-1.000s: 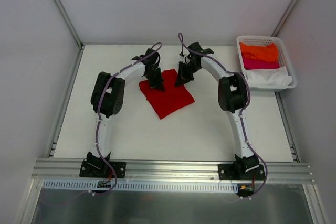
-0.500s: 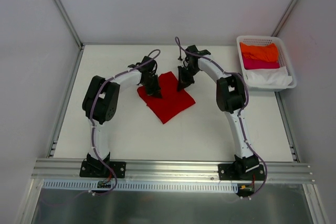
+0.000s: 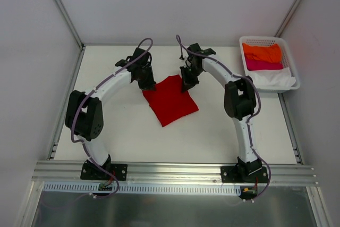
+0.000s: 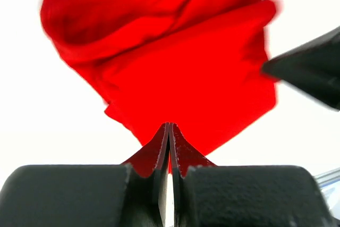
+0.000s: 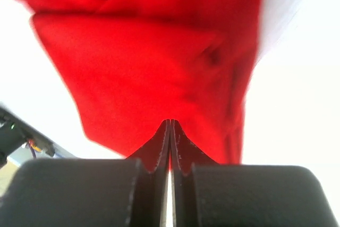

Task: Fold and stack the t-shirts
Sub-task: Fold the long partially folded tshirt into a neat square

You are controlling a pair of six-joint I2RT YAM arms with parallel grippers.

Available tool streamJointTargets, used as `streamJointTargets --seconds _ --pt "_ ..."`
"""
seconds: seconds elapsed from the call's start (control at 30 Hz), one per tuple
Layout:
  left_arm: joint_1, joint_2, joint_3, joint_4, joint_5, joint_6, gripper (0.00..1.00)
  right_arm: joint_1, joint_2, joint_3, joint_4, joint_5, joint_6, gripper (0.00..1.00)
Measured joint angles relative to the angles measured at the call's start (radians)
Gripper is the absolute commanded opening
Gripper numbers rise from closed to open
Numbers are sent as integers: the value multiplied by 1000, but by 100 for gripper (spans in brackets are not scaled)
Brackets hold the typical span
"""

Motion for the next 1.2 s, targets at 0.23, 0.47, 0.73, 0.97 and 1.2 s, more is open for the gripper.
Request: streamJointTargets --seconds 0.23,0.47,0.73,0.97,1.2 --pt "0 -47 19 -21 1 -11 12 52 -201 -57 -14 49 -19 14" --pt "0 -44 -13 -38 71 -32 92 60 -286 -163 -30 107 -32 44" --pt "0 -5 -43 -53 208 -21 99 58 -296 -312 -59 159 -42 53" --pt "0 0 -89 -58 281 -25 99 58 -329 -331 -63 183 -40 54" --pt "-1 0 -115 -60 338 -44 99 56 -339 -341 -61 217 -41 54"
